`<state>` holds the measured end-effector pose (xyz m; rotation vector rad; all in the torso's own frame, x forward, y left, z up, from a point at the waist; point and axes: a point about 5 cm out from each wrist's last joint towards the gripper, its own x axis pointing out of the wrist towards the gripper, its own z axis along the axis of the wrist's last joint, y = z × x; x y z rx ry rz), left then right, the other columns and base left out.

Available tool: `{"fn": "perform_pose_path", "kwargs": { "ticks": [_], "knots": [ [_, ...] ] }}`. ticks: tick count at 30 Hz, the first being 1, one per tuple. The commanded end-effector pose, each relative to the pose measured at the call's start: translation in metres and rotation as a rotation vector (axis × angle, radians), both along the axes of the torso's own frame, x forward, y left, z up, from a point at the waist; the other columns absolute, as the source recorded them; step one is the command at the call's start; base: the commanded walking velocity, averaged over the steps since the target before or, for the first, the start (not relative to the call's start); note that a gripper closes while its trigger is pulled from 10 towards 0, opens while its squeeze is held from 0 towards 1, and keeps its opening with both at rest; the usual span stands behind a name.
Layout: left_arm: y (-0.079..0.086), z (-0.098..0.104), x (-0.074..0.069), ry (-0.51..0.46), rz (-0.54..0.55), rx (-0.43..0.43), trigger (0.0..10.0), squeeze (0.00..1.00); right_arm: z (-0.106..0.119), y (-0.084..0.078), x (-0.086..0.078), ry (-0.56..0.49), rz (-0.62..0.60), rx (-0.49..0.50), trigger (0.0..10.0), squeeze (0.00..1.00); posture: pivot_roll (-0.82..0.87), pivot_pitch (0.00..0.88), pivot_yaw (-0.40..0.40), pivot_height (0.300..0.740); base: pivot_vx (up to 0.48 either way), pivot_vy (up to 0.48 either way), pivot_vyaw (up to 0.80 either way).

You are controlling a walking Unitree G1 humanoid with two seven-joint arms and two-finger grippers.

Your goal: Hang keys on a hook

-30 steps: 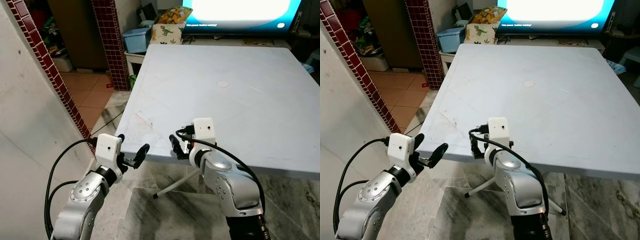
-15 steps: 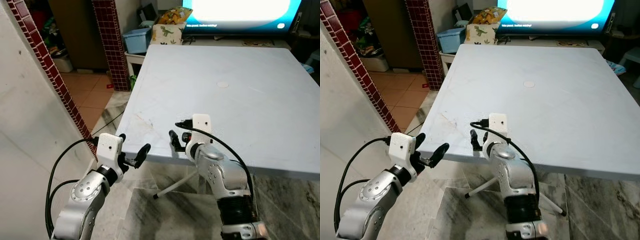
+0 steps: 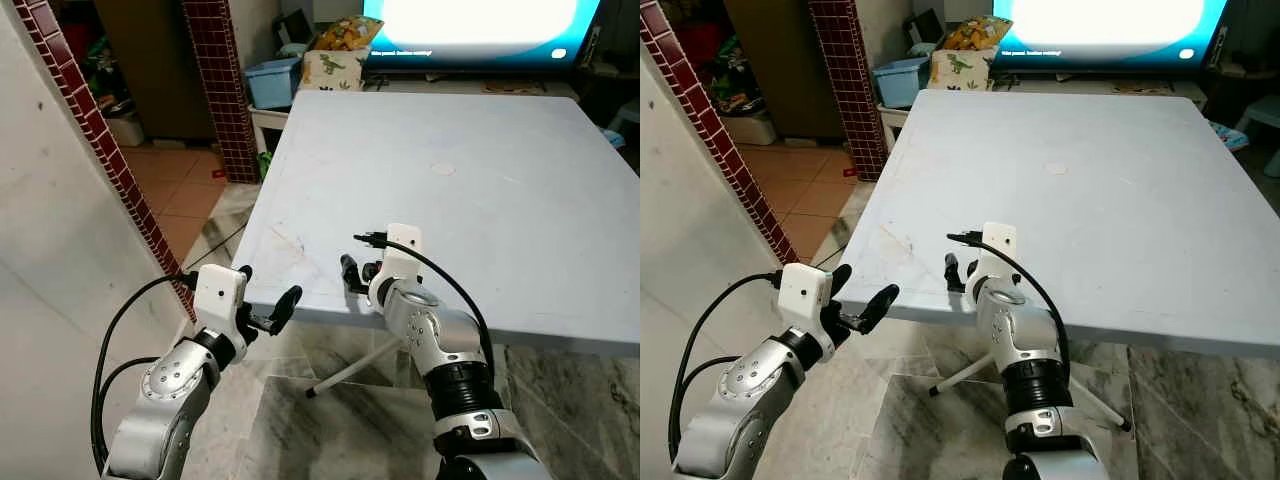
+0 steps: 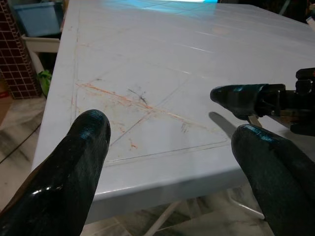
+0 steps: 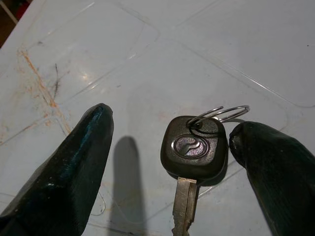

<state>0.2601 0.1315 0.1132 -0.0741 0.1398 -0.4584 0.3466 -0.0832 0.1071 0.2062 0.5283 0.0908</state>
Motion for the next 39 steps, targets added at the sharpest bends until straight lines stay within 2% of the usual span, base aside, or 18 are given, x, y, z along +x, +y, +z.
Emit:
{"fn": "perform_pose_path", "kwargs": {
  "ticks": [1, 3, 4, 5, 6, 7, 9, 10, 13, 19, 24, 30, 31, 34, 35, 39],
  "knots": [
    [0.000, 0.000, 0.001, 0.002, -0.010, 0.012, 10.0, 0.00, -0.014, -0.004, -0.003, 0.065, -0.008, -0.019, 10.0, 0.00, 0.00, 0.045, 0.068, 0.740, 0.000, 0.000, 0.00],
    [0.000, 0.000, 0.001, 0.004, -0.010, 0.012, 10.0, 0.00, -0.018, -0.009, -0.003, 0.076, -0.011, -0.039, 10.0, 0.00, 0.00, 0.046, 0.066, 0.740, 0.000, 0.000, 0.00],
    [0.000, 0.000, 0.001, 0.004, -0.010, 0.012, 10.0, 0.00, -0.019, -0.010, -0.003, 0.076, -0.009, -0.043, 9.2, 0.00, 0.00, 0.046, 0.066, 0.740, 0.000, 0.000, 0.00],
    [0.000, 0.000, 0.001, 0.005, -0.011, 0.012, 10.0, 0.00, -0.021, -0.013, -0.004, 0.081, -0.009, -0.056, 4.3, 0.00, 0.00, 0.046, 0.066, 0.740, 0.000, 0.000, 0.00],
    [0.000, 0.000, 0.001, 0.005, -0.011, 0.012, 10.0, 0.00, -0.021, -0.013, -0.004, 0.081, -0.009, -0.056, 4.3, 0.00, 0.00, 0.046, 0.066, 0.740, 0.000, 0.000, 0.00],
    [0.000, 0.000, 0.001, 0.006, -0.012, 0.013, 10.0, 0.00, -0.024, -0.015, -0.005, 0.087, -0.007, -0.069, 0.0, 0.00, 0.00, 0.046, 0.066, 0.740, 0.000, 0.000, 0.00],
    [0.000, -0.001, 0.001, 0.006, -0.012, 0.013, 10.0, 0.00, -0.025, -0.016, -0.006, 0.089, -0.005, -0.075, 0.2, 0.00, 0.00, 0.047, 0.068, 0.740, 0.000, 0.000, 0.00],
    [0.000, -0.001, 0.001, 0.008, -0.015, 0.013, 10.0, 0.00, -0.029, -0.017, -0.009, 0.096, 0.003, -0.088, 0.5, 0.00, 0.00, 0.048, 0.071, 0.740, 0.000, 0.000, 0.00],
    [0.000, -0.001, 0.000, 0.009, -0.017, 0.013, 10.0, 0.00, -0.031, -0.017, -0.011, 0.101, 0.006, -0.100, 0.0, 0.00, 0.00, 0.048, 0.072, 0.740, 0.000, 0.000, 0.00],
    [-0.001, -0.001, 0.001, 0.010, -0.023, 0.014, 10.0, 0.00, -0.035, -0.014, -0.016, 0.084, 0.058, -0.171, 0.0, 0.00, 0.00, 0.048, 0.072, 0.740, 0.000, 0.000, 0.00],
    [-0.001, -0.001, 0.000, 0.010, -0.024, 0.015, 10.0, 0.00, -0.035, -0.013, -0.019, 0.087, 0.074, -0.176, 0.0, 0.00, 0.00, 0.048, 0.072, 0.740, 0.000, 0.000, 0.00],
    [-0.001, -0.001, 0.000, 0.013, -0.022, 0.018, 10.0, 0.00, -0.032, -0.028, -0.022, 0.069, 0.088, -0.215, 0.0, 0.00, 0.00, 0.045, 0.071, 0.740, 0.000, 0.000, 0.00],
    [0.000, -0.001, 0.000, 0.014, -0.022, 0.020, 10.0, 0.00, -0.033, -0.037, -0.024, 0.065, 0.088, -0.240, 0.0, 0.00, -0.01, 0.046, 0.072, 0.740, 0.000, 0.000, 0.00],
    [0.000, -0.002, 0.000, 0.015, -0.024, 0.021, 10.0, 0.00, -0.034, -0.042, -0.026, 0.067, 0.086, -0.245, 0.0, 0.00, -0.01, 0.045, 0.074, 0.740, 0.000, 0.000, 0.00],
    [0.000, -0.002, 0.001, 0.017, -0.026, 0.024, 10.0, 0.00, -0.034, -0.053, -0.029, 0.064, 0.083, -0.267, 0.0, 0.00, -0.01, 0.043, 0.079, 0.740, 0.000, 0.000, 0.00],
    [-0.001, -0.003, 0.001, 0.021, -0.031, 0.028, 10.0, 0.00, -0.035, -0.065, -0.032, 0.050, 0.091, -0.308, 0.0, 0.00, -0.01, 0.042, 0.083, 0.740, 0.000, 0.000, 0.00]
  ]
}}
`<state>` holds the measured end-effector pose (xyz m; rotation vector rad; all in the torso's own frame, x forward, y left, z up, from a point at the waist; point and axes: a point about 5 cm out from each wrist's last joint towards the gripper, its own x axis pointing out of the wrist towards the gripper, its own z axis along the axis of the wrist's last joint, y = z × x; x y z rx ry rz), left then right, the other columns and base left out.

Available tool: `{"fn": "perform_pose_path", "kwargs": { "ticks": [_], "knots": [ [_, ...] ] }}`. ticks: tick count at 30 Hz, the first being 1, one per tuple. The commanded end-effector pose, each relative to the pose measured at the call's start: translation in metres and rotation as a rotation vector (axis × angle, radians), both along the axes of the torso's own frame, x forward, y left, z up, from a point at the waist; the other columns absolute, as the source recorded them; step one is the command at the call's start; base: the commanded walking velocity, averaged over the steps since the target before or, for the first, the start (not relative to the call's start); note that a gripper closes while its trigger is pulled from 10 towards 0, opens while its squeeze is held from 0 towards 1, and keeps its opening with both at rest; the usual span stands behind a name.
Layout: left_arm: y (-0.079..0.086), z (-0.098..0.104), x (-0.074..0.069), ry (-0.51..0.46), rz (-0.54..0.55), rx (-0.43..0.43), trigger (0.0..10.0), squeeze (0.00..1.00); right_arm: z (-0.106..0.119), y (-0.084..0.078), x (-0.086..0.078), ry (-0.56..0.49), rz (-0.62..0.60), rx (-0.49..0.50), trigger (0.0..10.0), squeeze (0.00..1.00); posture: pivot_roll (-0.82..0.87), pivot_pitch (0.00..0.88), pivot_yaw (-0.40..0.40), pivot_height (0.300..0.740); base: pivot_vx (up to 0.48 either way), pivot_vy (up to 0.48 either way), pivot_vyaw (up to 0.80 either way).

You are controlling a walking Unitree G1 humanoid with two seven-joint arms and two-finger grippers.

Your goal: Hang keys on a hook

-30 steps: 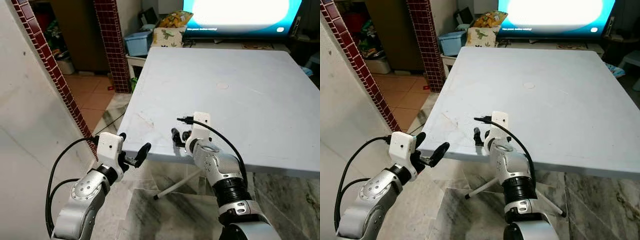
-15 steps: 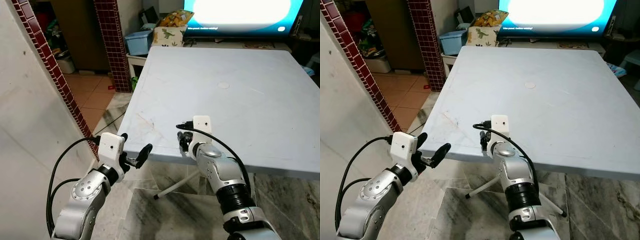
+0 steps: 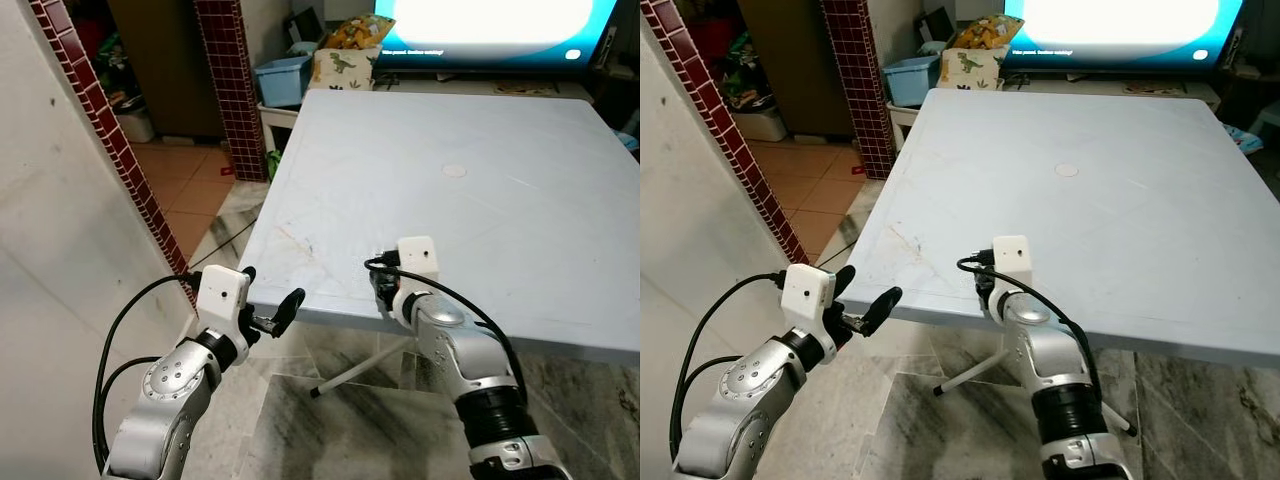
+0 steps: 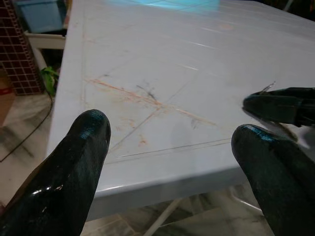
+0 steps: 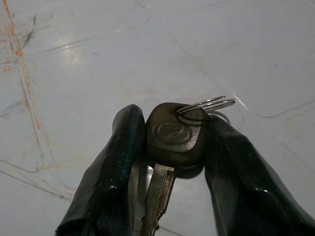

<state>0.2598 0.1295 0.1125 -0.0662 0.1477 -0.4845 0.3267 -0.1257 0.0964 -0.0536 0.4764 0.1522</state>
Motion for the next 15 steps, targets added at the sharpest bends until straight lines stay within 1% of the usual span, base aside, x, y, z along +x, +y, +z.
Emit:
{"fn": "perform_pose_path", "kwargs": {
  "ticks": [1, 2, 5, 6, 8, 9, 10, 11, 12, 13, 15],
  "knots": [
    [0.001, -0.002, 0.001, 0.015, -0.004, 0.021, 10.0, 0.00, -0.024, -0.023, -0.012, 0.111, -0.045, -0.084, 0.0, 0.00, -0.01, 0.042, 0.083, 0.740, 0.000, 0.000, 0.00],
    [0.001, -0.002, 0.002, 0.017, -0.006, 0.022, 10.0, 0.00, -0.023, -0.027, -0.013, 0.091, -0.026, -0.109, 0.0, 0.00, -0.01, 0.042, 0.083, 0.740, 0.000, 0.000, 0.00],
    [0.002, -0.002, 0.002, 0.019, -0.006, 0.025, 10.0, 0.00, -0.019, -0.032, -0.013, 0.052, 0.038, -0.173, 0.0, 0.00, -0.01, 0.046, 0.088, 0.740, 0.000, 0.000, 0.00],
    [0.002, -0.002, 0.002, 0.019, -0.006, 0.025, 10.0, 0.00, -0.019, -0.032, -0.013, 0.052, 0.038, -0.173, 0.0, 0.00, -0.01, 0.046, 0.088, 0.740, 0.000, 0.000, 0.00],
    [0.002, -0.002, 0.002, 0.021, -0.004, 0.028, 10.0, 0.00, -0.014, -0.034, -0.011, 0.013, 0.087, -0.228, 0.0, 0.00, -0.01, 0.046, 0.090, 0.740, 0.000, 0.000, 0.00],
    [0.002, -0.002, 0.002, 0.021, -0.002, 0.029, 10.0, 0.00, -0.010, -0.034, -0.010, -0.031, 0.136, -0.287, 0.0, 0.00, -0.01, 0.046, 0.090, 0.740, 0.000, 0.000, 0.00],
    [0.002, -0.002, 0.002, 0.021, -0.002, 0.029, 10.0, 0.00, -0.010, -0.034, -0.010, -0.031, 0.136, -0.287, 0.0, 0.00, -0.01, 0.046, 0.090, 0.740, 0.000, 0.000, 0.00],
    [0.002, -0.002, 0.002, 0.022, 0.000, 0.031, 10.0, 0.00, -0.005, -0.033, -0.009, -0.083, 0.201, -0.360, 0.0, 0.00, -0.01, 0.046, 0.090, 0.740, 0.000, 0.000, 0.00],
    [0.002, -0.002, 0.002, 0.021, 0.001, 0.031, 10.0, 0.00, -0.003, -0.032, -0.010, -0.117, 0.252, -0.403, 0.0, 0.00, -0.01, 0.046, 0.090, 0.740, 0.000, 0.000, 0.00],
    [0.002, -0.002, 0.002, 0.021, 0.001, 0.031, 10.0, 0.00, -0.003, -0.032, -0.010, -0.117, 0.252, -0.403, 0.0, 0.00, -0.01, 0.046, 0.090, 0.740, 0.000, 0.000, 0.00],
    [0.003, -0.002, 0.002, 0.023, 0.004, 0.032, 10.0, 0.00, 0.000, -0.031, -0.013, -0.163, 0.359, -0.487, 0.0, 0.00, -0.01, 0.048, 0.092, 0.740, 0.000, 0.000, 0.00]
  ]
}}
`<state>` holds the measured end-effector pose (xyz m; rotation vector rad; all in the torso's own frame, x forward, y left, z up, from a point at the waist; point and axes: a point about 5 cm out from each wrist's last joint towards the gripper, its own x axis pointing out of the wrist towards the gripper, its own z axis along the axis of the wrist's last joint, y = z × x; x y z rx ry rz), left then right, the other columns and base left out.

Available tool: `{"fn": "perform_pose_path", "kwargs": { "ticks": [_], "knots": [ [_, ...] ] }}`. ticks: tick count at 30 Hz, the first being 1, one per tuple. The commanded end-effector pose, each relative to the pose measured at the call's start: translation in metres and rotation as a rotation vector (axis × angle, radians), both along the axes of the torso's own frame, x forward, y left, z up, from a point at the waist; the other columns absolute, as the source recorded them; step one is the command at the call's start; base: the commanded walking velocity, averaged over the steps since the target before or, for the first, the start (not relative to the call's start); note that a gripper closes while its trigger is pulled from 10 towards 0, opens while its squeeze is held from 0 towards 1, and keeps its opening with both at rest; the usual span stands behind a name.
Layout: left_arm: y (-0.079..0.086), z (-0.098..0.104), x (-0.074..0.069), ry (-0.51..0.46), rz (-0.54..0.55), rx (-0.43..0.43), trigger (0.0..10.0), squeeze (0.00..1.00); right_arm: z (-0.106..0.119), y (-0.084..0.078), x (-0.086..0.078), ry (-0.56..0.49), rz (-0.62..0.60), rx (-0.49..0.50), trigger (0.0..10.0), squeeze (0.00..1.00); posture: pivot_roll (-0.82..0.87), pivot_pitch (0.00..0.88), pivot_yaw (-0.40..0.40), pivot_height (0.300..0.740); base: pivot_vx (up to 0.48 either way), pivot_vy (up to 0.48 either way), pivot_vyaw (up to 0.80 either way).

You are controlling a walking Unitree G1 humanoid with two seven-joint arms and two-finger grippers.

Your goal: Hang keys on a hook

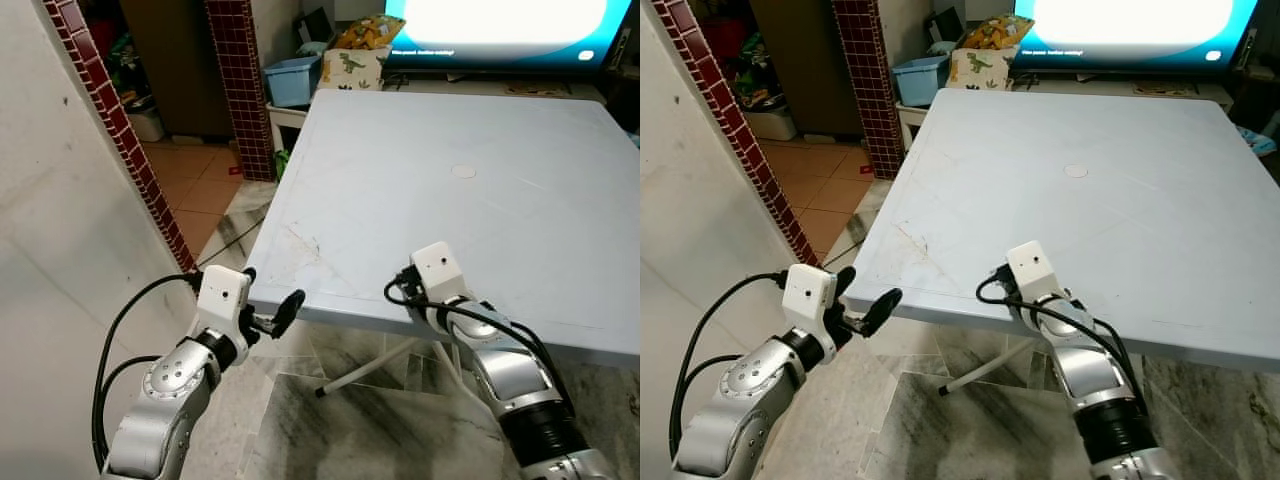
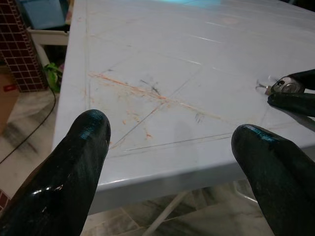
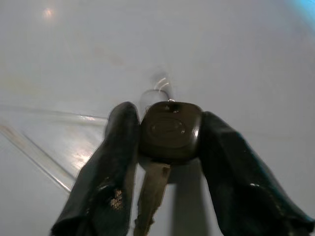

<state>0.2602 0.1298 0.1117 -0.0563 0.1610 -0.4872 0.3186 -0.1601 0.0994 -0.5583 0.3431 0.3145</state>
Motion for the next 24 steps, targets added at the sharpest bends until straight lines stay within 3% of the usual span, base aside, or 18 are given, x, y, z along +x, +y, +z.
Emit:
{"fn": "perform_pose_path", "kwargs": {
  "ticks": [1, 7, 13, 14, 15, 16, 19, 20, 24],
  "knots": [
    [0.003, -0.002, 0.002, 0.013, 0.009, 0.021, 10.0, 0.00, -0.003, 0.003, -0.007, -0.009, 0.104, -0.083, 0.0, 0.00, -0.01, 0.048, 0.092, 0.740, 0.000, 0.000, 0.00],
    [0.003, -0.002, 0.002, 0.015, 0.009, 0.022, 10.0, 0.00, -0.007, -0.012, -0.013, -0.007, 0.119, -0.179, 0.0, 0.00, -0.02, 0.049, 0.094, 0.740, 0.000, 0.000, 0.00],
    [0.003, -0.002, 0.003, 0.014, 0.007, 0.023, 10.0, 0.00, -0.009, -0.021, -0.016, -0.012, 0.091, -0.207, 0.0, 0.00, -0.02, 0.050, 0.096, 0.740, 0.000, 0.000, 0.00],
    [0.003, -0.002, 0.003, 0.014, 0.006, 0.022, 10.0, 0.00, -0.008, -0.021, -0.017, -0.026, 0.085, -0.201, 4.6, 0.00, -0.02, 0.050, 0.096, 0.740, 0.000, 0.000, 0.00],
    [0.003, -0.002, 0.003, 0.014, 0.006, 0.022, 10.0, 0.00, -0.007, -0.021, -0.017, -0.036, 0.082, -0.196, 4.6, 0.00, -0.02, 0.050, 0.096, 0.740, 0.000, 0.000, 0.00],
    [0.003, -0.002, 0.003, 0.013, 0.006, 0.023, 10.0, 0.00, -0.005, -0.021, -0.017, -0.051, 0.049, -0.170, 10.0, 0.00, -0.02, 0.049, 0.096, 0.740, 0.000, 0.000, 0.00],
    [0.004, -0.002, 0.003, 0.012, 0.007, 0.022, 10.0, 0.00, 0.002, -0.020, -0.017, -0.096, -0.025, -0.072, 10.0, 0.00, -0.02, 0.049, 0.096, 0.740, 0.000, 0.000, 0.00],
    [0.003, -0.002, 0.003, 0.012, 0.007, 0.022, 10.0, 0.00, 0.005, -0.020, -0.017, -0.107, -0.053, -0.018, 10.0, 1.00, -0.02, 0.049, 0.096, 0.740, 0.000, 0.000, 0.00],
    [0.004, -0.002, 0.003, 0.012, 0.005, 0.022, 10.0, 0.00, 0.006, -0.017, -0.016, -0.114, -0.077, 0.057, 10.0, 1.00, -0.02, 0.048, 0.097, 0.740, 0.000, 0.000, 0.00]
  ]
}}
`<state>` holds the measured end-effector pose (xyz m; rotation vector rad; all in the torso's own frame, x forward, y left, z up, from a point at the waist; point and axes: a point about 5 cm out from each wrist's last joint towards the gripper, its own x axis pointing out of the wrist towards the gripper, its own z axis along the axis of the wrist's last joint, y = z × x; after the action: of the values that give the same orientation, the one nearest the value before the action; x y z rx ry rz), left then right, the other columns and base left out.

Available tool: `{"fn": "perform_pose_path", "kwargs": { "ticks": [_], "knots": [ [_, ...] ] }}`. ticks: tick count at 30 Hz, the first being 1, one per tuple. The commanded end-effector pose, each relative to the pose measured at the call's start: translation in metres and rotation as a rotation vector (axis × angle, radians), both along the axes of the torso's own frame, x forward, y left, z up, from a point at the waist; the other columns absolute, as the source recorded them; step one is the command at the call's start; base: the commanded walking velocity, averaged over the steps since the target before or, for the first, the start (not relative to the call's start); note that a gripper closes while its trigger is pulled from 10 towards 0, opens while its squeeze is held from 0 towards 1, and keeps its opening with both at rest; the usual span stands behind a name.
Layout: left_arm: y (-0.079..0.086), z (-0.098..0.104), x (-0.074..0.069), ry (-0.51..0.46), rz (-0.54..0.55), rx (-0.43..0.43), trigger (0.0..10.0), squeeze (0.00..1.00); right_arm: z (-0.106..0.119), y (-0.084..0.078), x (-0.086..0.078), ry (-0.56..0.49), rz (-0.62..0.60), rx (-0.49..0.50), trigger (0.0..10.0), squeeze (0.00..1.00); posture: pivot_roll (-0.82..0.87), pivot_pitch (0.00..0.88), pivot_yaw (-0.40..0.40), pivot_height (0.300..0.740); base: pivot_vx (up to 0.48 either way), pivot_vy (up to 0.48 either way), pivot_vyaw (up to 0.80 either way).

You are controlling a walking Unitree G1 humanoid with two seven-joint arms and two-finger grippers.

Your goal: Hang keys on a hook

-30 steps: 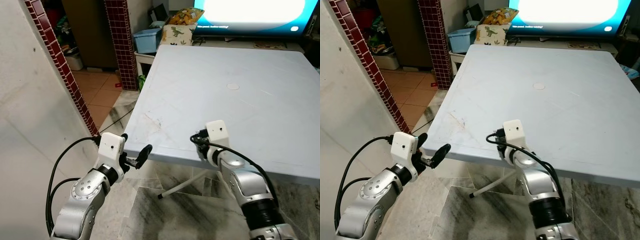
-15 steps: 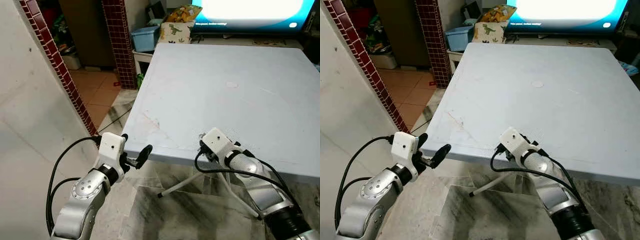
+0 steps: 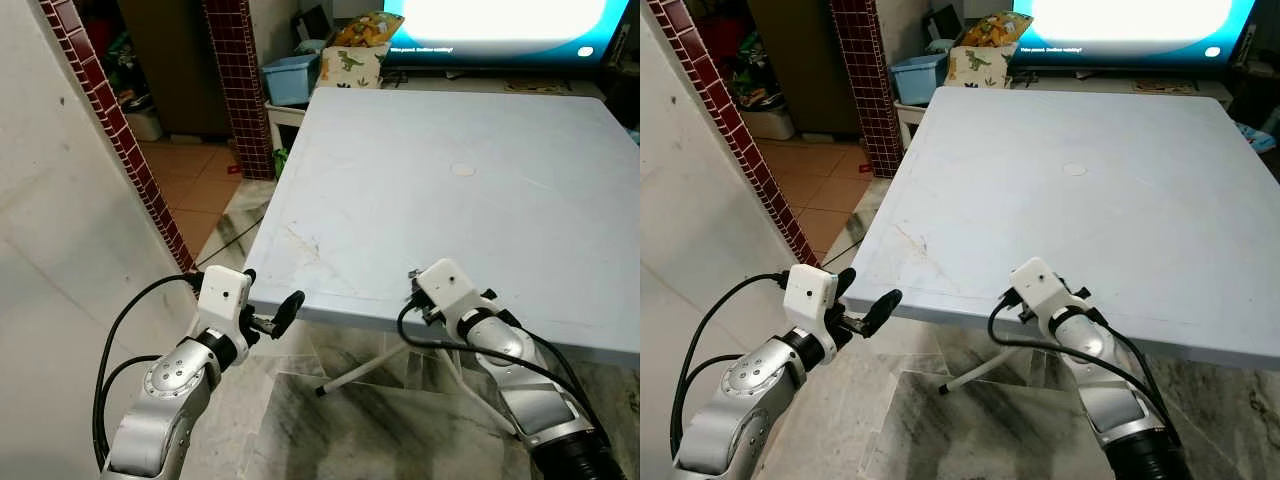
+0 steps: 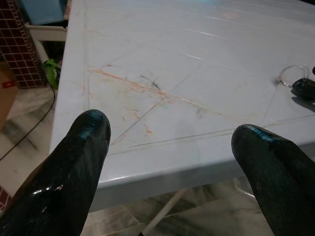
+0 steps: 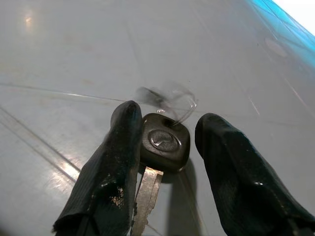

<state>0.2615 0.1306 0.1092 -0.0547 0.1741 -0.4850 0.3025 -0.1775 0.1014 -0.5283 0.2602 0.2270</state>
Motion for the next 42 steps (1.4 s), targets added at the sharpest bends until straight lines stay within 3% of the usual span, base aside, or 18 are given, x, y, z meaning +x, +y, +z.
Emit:
{"fn": "perform_pose_path", "kwargs": {
  "ticks": [1, 12, 13, 14, 15, 16, 17, 25, 29, 42],
  "knots": [
    [0.003, 0.000, 0.002, 0.000, 0.003, 0.018, 10.0, 0.00, 0.005, 0.001, 0.000, -0.018, -0.011, 0.033, 10.0, 1.00, -0.02, 0.048, 0.097, 0.740, 0.000, 0.000, 0.00],
    [0.002, 0.000, 0.002, 0.000, -0.005, 0.019, 10.0, 0.00, 0.012, 0.002, 0.001, -0.022, -0.090, 0.154, 10.0, 0.96, -0.02, 0.048, 0.099, 0.740, 0.000, 0.000, 0.00],
    [0.002, 0.000, 0.002, 0.000, -0.005, 0.018, 10.0, 0.00, 0.013, 0.004, 0.001, -0.020, -0.099, 0.172, 10.0, 0.74, -0.02, 0.048, 0.099, 0.740, 0.000, 0.000, 0.00],
    [0.002, 0.000, 0.002, 0.001, -0.006, 0.018, 10.0, 0.00, 0.013, 0.006, 0.000, -0.010, -0.103, 0.192, 10.0, 0.67, -0.02, 0.048, 0.099, 0.740, 0.000, 0.000, 0.00],
    [0.002, 0.000, 0.002, 0.001, -0.006, 0.018, 10.0, 0.00, 0.013, 0.006, 0.000, -0.010, -0.103, 0.192, 10.0, 0.67, -0.02, 0.048, 0.099, 0.740, 0.000, 0.000, 0.00],
    [0.002, 0.000, 0.002, 0.001, -0.007, 0.018, 10.0, 0.00, 0.012, 0.009, -0.001, 0.003, -0.098, 0.206, 10.0, 0.39, -0.02, 0.048, 0.099, 0.740, 0.000, 0.000, 0.00],
    [0.001, -0.001, 0.002, 0.001, -0.008, 0.018, 10.0, 0.00, 0.010, 0.013, -0.002, 0.014, -0.092, 0.218, 10.0, 0.00, -0.03, 0.049, 0.100, 0.740, 0.000, 0.000, 0.00],
    [0.000, -0.001, 0.002, 0.002, -0.010, 0.016, 10.0, 0.00, 0.001, 0.024, -0.003, 0.090, -0.072, 0.255, 10.0, 0.00, -0.02, 0.051, 0.093, 0.740, 0.000, 0.000, 0.00],
    [0.000, -0.001, 0.002, 0.000, -0.004, 0.013, 10.0, 0.00, -0.007, 0.022, -0.004, 0.148, -0.094, 0.259, 10.0, 0.00, -0.02, 0.050, 0.086, 0.740, 0.000, 0.000, 0.00],
    [0.000, -0.001, 0.002, 0.000, -0.010, 0.015, 10.0, 0.00, -0.010, 0.019, -0.005, 0.170, -0.173, 0.304, 10.0, 0.00, -0.02, 0.047, 0.096, 0.740, 0.000, 0.000, 0.00]
  ]
}}
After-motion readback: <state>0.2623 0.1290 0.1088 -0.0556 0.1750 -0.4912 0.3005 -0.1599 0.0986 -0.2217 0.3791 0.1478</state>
